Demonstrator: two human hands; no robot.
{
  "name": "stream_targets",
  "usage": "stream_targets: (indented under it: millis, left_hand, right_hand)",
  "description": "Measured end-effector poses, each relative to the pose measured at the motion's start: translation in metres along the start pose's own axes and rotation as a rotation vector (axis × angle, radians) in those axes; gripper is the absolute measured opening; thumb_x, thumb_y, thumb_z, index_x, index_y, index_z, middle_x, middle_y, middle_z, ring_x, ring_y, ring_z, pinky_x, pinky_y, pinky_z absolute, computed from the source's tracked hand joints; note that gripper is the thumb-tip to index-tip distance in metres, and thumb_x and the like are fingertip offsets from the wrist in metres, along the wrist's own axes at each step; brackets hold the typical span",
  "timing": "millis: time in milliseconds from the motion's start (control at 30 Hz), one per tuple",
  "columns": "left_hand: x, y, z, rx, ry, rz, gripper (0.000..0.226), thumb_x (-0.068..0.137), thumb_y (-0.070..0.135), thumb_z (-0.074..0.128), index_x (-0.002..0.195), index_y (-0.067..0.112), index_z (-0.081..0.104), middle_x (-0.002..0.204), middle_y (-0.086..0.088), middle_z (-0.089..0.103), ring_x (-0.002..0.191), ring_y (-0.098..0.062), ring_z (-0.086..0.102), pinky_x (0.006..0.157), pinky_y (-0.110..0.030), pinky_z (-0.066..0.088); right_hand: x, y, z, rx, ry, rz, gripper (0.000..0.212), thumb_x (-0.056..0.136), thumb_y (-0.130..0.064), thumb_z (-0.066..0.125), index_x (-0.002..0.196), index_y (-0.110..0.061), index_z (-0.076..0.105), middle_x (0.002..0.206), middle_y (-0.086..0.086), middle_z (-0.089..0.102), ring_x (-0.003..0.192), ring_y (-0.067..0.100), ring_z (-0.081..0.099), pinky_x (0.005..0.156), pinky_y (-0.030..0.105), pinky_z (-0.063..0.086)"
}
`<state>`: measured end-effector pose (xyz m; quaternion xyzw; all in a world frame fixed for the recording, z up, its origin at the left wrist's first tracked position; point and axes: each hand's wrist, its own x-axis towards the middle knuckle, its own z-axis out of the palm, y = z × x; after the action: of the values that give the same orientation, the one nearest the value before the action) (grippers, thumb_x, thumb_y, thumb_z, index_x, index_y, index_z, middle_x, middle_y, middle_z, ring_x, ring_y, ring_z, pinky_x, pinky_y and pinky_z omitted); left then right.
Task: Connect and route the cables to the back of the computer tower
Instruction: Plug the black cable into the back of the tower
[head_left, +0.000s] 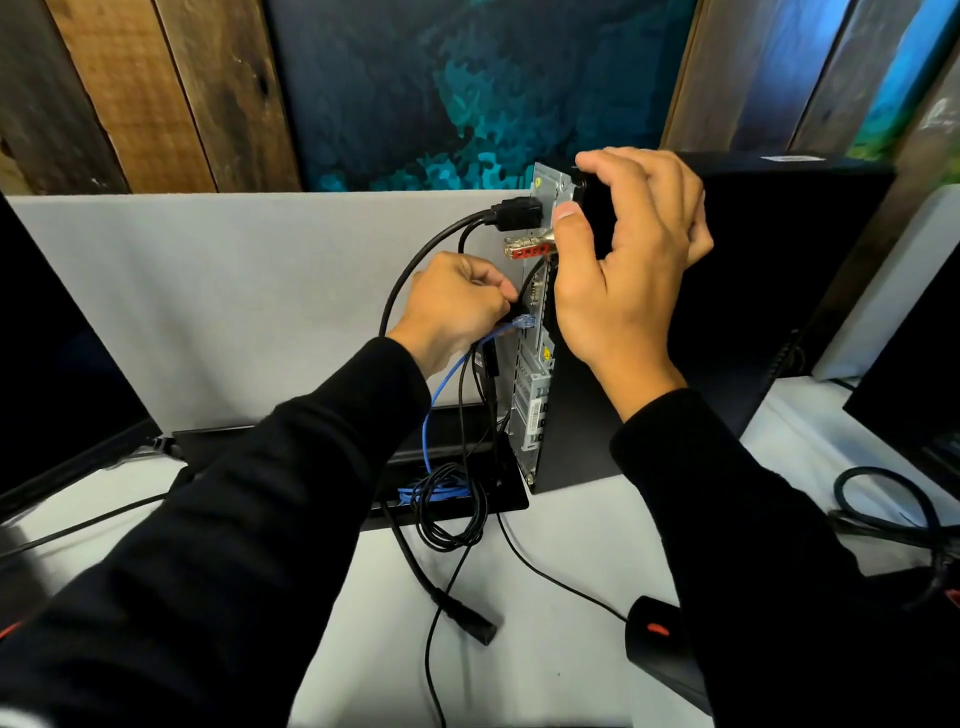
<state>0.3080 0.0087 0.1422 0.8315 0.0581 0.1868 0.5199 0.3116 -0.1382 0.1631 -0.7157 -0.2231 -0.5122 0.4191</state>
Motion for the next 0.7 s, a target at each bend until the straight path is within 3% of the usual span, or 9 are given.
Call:
stream_targets:
  millis: [133,233,333,433,533,600,700]
  left_hand:
    - [0.005,0.006,0.004,-0.138,-0.017,-0.157,0.031,0.090,-0.011,0.058,0.069,0.009,0.070,0.065,-0.007,0.068,0.060,-0.018,0.069,0.058,-0.027,0.059]
    - [0.002,0.012,0.005,-0.273,-0.022,-0.249,0.026,0.091,-0.015,0.056,0.075,0.003,0.067,0.070,-0.014,0.067,0.057,-0.021,0.069,0.058,-0.032,0.062]
    - [-0.006,0.007,0.004,-0.297,-0.019,-0.235,0.019,0.093,-0.010,0.060,0.082,0.001,0.071,0.074,-0.013,0.071,0.067,-0.022,0.072,0.064,-0.032,0.063]
    - [-0.017,-0.005,0.006,-0.165,-0.003,-0.090,0.021,0.093,0.002,0.064,0.085,0.016,0.076,0.086,-0.004,0.076,0.089,-0.023,0.074,0.087,-0.039,0.062]
    - [-0.054,-0.013,0.006,0.211,-0.001,0.275,0.031,0.093,0.006,0.058,0.116,0.017,0.075,0.113,0.002,0.076,0.109,-0.012,0.068,0.108,-0.022,0.044]
    - [-0.087,-0.022,-0.004,0.335,0.028,0.509,0.038,0.088,0.004,0.054,0.120,0.014,0.073,0.115,-0.001,0.075,0.107,-0.013,0.067,0.103,-0.015,0.043]
    - [-0.123,-0.062,-0.020,0.407,0.024,0.578,0.026,0.085,0.016,0.056,0.103,0.013,0.074,0.095,-0.003,0.074,0.088,-0.023,0.068,0.085,-0.032,0.054]
  right_hand:
    - [-0.001,-0.001,0.002,-0.004,0.004,-0.002,0.029,0.089,-0.028,0.061,0.116,-0.021,0.070,0.122,-0.004,0.061,0.128,0.018,0.050,0.109,0.062,0.028]
    - [-0.002,0.001,0.001,-0.004,-0.009,-0.019,0.032,0.089,-0.025,0.061,0.119,-0.019,0.069,0.125,-0.002,0.061,0.131,0.020,0.049,0.111,0.063,0.026]
    - [-0.007,0.003,-0.004,-0.040,-0.049,-0.040,0.039,0.092,-0.024,0.058,0.130,-0.017,0.065,0.136,0.002,0.058,0.139,0.024,0.044,0.115,0.061,0.022]
    - [-0.016,0.003,-0.008,-0.092,-0.091,-0.044,0.046,0.100,-0.026,0.054,0.145,-0.017,0.055,0.154,0.006,0.047,0.151,0.028,0.031,0.116,0.059,0.025]
    - [-0.038,-0.003,-0.019,-0.083,-0.153,-0.012,0.058,0.097,-0.022,0.057,0.153,-0.014,0.045,0.164,0.014,0.030,0.155,0.032,0.022,0.122,0.049,0.025]
    - [-0.069,-0.010,-0.030,-0.019,-0.178,-0.016,0.061,0.092,-0.018,0.064,0.150,-0.009,0.048,0.159,0.020,0.034,0.146,0.036,0.034,0.119,0.044,0.030]
    - [-0.132,-0.011,-0.043,0.077,-0.380,-0.062,0.040,0.088,-0.015,0.067,0.128,-0.008,0.063,0.130,0.013,0.051,0.113,0.029,0.055,0.097,0.047,0.049]
